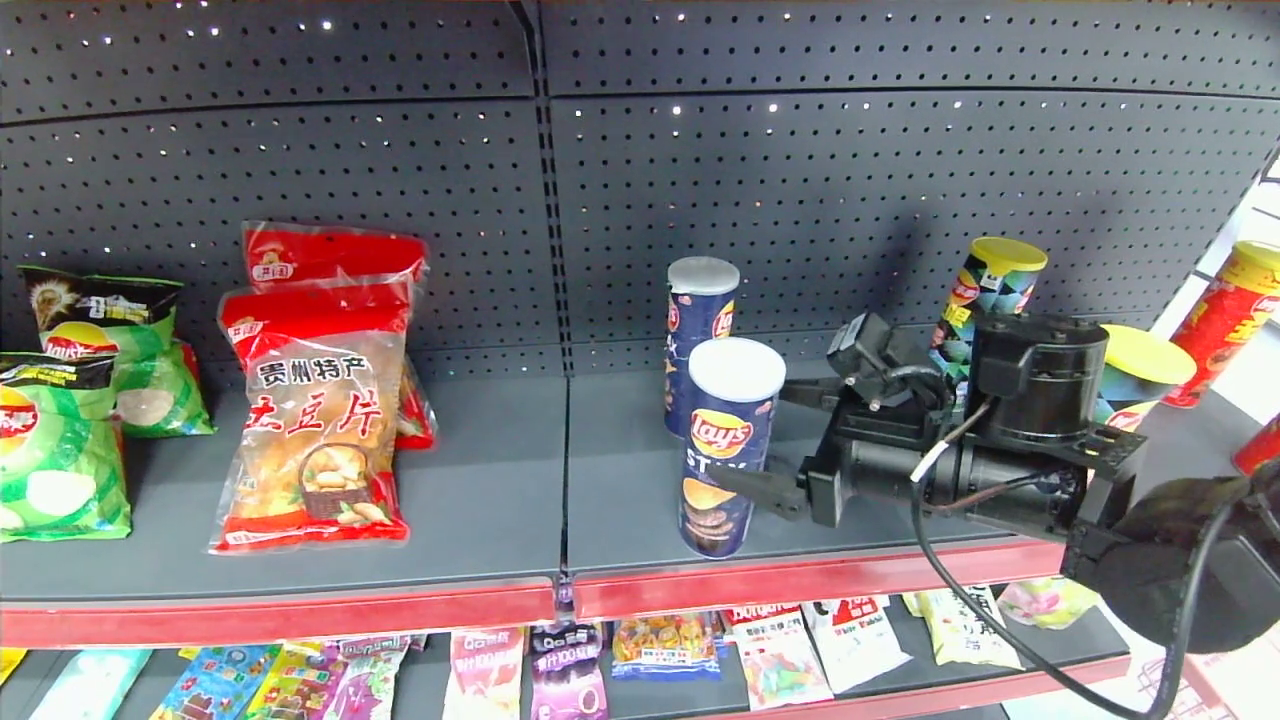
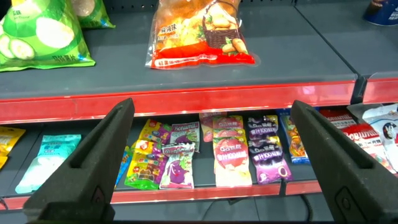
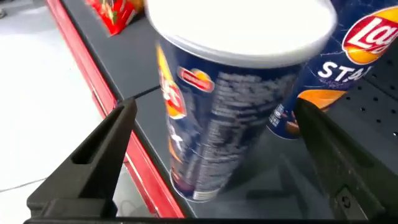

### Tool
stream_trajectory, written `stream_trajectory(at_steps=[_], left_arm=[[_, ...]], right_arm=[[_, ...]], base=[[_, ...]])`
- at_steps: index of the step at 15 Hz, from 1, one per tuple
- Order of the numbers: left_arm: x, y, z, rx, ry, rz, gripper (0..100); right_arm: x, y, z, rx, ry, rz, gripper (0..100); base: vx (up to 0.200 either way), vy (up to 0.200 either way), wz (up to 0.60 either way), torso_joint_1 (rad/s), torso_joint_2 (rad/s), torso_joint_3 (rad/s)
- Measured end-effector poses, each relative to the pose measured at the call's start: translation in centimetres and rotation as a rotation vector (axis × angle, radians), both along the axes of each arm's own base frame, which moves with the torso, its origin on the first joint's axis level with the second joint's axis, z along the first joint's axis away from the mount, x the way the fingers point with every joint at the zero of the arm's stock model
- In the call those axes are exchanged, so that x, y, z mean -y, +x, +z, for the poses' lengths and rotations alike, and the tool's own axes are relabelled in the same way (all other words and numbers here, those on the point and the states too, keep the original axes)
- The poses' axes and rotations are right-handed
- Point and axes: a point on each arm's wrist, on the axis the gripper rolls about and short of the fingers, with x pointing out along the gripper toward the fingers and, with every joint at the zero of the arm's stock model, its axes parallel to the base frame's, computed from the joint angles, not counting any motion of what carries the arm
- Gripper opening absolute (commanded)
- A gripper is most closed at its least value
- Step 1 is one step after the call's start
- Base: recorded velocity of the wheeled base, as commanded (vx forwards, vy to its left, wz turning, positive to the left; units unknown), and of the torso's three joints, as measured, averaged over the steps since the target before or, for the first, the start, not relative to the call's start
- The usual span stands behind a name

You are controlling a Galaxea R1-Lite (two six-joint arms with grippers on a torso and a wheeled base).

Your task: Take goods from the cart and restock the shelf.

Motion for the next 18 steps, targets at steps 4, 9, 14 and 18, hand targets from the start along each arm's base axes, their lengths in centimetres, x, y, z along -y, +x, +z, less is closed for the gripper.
stream_trajectory(at_steps=[4, 9, 14, 18], left_arm=[[0.0, 0.0, 0.0, 0.0, 0.0, 0.0, 100], [0.0, 0.0, 0.0, 0.0, 0.0, 0.0, 100], [0.0, 0.0, 0.0, 0.0, 0.0, 0.0, 100], [0.0, 0.0, 0.0, 0.0, 0.0, 0.0, 100]], right_arm=[[-0.8, -0.4, 0.1, -0.033, 0.027, -0.035, 100], [-2.2, 0.0, 0.1, -0.048, 0.043, -0.088, 100], [-2.9, 1.1, 0.0, -0.061, 0.062, -0.139, 100], [-3.3, 1.3, -0.3, -0.067, 0.061, -0.132, 100]], base=[[0.0, 0.0, 0.0, 0.0, 0.0, 0.0], [0.0, 0.0, 0.0, 0.0, 0.0, 0.0], [0.0, 0.0, 0.0, 0.0, 0.0, 0.0], [0.0, 0.0, 0.0, 0.0, 0.0, 0.0]])
